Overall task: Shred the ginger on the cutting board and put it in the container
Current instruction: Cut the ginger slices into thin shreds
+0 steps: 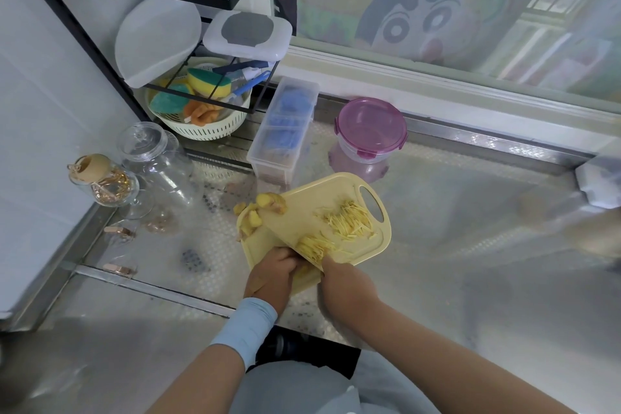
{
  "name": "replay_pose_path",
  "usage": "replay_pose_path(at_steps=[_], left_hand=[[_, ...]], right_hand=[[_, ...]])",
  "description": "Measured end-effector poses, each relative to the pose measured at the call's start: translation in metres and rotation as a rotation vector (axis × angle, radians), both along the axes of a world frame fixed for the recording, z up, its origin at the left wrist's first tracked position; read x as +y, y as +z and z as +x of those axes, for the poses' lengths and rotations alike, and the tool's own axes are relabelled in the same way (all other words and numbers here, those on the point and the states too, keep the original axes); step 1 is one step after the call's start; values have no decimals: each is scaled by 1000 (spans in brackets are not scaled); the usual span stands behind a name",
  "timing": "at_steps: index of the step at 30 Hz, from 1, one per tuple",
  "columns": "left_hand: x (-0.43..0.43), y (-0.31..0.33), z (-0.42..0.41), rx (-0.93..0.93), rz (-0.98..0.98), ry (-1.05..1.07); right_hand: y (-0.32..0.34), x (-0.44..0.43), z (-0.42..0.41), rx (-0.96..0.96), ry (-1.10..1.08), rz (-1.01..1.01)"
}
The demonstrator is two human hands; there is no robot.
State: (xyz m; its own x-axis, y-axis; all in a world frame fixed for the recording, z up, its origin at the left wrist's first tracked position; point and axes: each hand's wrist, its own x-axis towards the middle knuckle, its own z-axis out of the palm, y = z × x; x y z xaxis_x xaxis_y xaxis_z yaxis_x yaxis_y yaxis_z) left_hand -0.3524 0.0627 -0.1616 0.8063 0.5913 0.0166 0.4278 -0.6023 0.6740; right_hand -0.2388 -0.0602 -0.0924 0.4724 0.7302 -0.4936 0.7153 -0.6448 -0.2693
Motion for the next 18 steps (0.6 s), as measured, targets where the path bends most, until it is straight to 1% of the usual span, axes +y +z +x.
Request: replay_pose_path(at_steps=[2,5,9,11,18], left_hand=[[1,-2,1,54,11,-14],[-2,1,0,3,-44,18],[-7,3,0,-64,-26,43],[-7,4,1,-75,-32,46],[-5,3,3,-81,2,61]], right_hand=[[-5,5,2,8,-2,3],[-7,7,6,10,-14,12],[-9,3,5,-9,-5,34],[-10,-6,4,-29,18,43],[-1,-26,3,-11,3,71]])
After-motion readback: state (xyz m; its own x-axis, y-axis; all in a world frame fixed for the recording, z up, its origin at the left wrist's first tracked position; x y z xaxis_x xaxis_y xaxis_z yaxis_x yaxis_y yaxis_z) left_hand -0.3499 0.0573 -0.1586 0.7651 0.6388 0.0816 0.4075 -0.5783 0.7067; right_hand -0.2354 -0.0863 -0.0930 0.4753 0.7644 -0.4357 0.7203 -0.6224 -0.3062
